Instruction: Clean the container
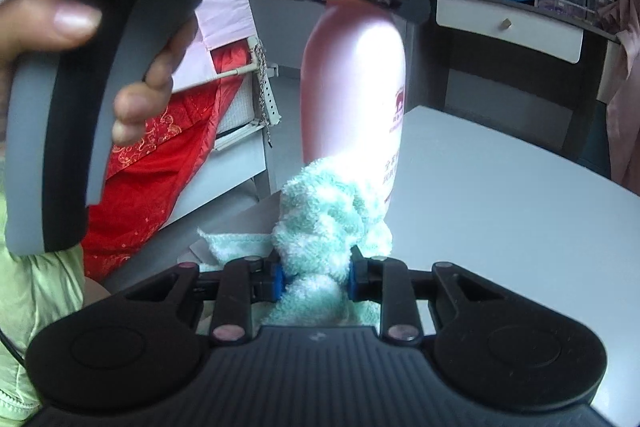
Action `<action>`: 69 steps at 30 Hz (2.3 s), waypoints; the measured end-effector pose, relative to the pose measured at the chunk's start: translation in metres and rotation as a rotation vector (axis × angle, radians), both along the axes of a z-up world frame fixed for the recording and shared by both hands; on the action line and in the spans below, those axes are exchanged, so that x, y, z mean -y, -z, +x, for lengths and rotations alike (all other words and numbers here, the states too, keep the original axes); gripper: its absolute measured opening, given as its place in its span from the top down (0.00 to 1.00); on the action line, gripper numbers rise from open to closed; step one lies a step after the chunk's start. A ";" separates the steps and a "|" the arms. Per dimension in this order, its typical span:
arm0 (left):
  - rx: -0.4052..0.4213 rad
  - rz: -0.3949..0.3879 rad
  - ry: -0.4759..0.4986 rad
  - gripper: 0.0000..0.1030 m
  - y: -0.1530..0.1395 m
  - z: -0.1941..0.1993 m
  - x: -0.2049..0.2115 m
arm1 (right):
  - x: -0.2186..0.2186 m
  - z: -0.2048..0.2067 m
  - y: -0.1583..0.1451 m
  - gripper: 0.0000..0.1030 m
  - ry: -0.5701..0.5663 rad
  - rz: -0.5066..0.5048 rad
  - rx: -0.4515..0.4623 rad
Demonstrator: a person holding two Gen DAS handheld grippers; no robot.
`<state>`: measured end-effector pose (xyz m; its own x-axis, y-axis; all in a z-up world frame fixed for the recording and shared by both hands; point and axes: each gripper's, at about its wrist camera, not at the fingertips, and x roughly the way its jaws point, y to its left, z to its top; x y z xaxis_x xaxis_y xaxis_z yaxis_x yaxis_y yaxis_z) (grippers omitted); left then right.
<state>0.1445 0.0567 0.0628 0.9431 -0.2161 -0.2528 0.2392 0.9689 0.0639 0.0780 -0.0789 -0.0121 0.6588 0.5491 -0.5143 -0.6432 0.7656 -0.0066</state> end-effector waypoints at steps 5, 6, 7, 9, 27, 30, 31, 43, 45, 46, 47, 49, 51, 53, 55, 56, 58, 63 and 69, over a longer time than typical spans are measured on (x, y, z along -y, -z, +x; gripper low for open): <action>0.000 -0.001 0.001 0.63 0.000 0.000 0.000 | 0.002 0.006 -0.023 0.73 0.007 0.027 0.060; 0.000 0.000 0.000 0.63 0.000 -0.001 0.002 | 0.003 0.005 -0.027 0.73 0.010 0.034 0.074; -0.001 0.000 -0.001 0.63 0.000 -0.001 0.002 | 0.004 0.003 -0.031 0.73 0.016 0.043 0.089; -0.001 -0.001 -0.001 0.63 0.000 -0.001 0.001 | 0.005 0.002 -0.037 0.73 0.027 0.058 0.115; 0.000 0.001 0.004 0.63 0.001 -0.002 -0.003 | 0.000 0.000 -0.014 0.73 0.031 0.024 0.051; 0.000 0.002 0.004 0.63 0.001 -0.002 -0.004 | -0.004 0.001 -0.005 0.73 0.030 0.003 0.023; -0.001 0.002 0.004 0.63 0.001 -0.002 -0.003 | -0.005 0.000 -0.002 0.73 0.029 -0.002 0.015; 0.003 0.002 0.007 0.60 0.000 -0.004 0.005 | -0.006 0.004 0.004 0.73 0.041 -0.011 -0.006; 0.008 -0.008 0.017 0.58 0.000 -0.005 0.006 | -0.006 0.002 0.004 0.73 0.043 -0.008 -0.007; 0.014 -0.021 0.024 0.57 -0.001 -0.006 0.005 | -0.006 0.000 0.005 0.73 0.045 -0.007 -0.008; 0.023 -0.031 0.028 0.54 -0.001 -0.006 0.004 | -0.007 0.000 0.005 0.73 0.047 -0.006 -0.008; 0.047 -0.031 0.039 0.30 -0.001 -0.009 0.002 | -0.007 -0.001 0.005 0.73 0.048 -0.004 -0.009; 0.064 -0.034 0.058 0.24 -0.001 -0.011 0.001 | -0.006 -0.002 0.005 0.73 0.049 -0.003 -0.010; 0.076 -0.048 0.089 0.24 -0.001 -0.012 -0.002 | -0.006 -0.004 0.005 0.73 0.049 -0.004 -0.012; 0.090 -0.052 0.124 0.23 -0.001 -0.012 -0.006 | -0.006 -0.005 0.004 0.73 0.048 -0.004 -0.014; 0.098 -0.048 0.142 0.23 -0.001 -0.012 -0.008 | -0.006 -0.006 0.004 0.73 0.048 -0.004 -0.014; 0.103 -0.040 0.188 0.23 0.001 -0.010 -0.013 | -0.005 -0.008 0.004 0.73 0.046 -0.004 -0.013; 0.153 0.081 0.350 0.23 0.013 -0.009 -0.022 | -0.003 -0.011 0.006 0.73 0.040 0.004 -0.008; 0.168 0.029 0.543 0.23 0.025 0.008 -0.045 | -0.001 -0.012 0.008 0.73 0.037 0.010 -0.008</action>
<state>0.1527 0.1018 0.0375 0.7267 -0.6761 -0.1216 0.6864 0.7074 0.1688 0.0656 -0.0776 -0.0201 0.6746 0.5297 -0.5141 -0.6148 0.7887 0.0059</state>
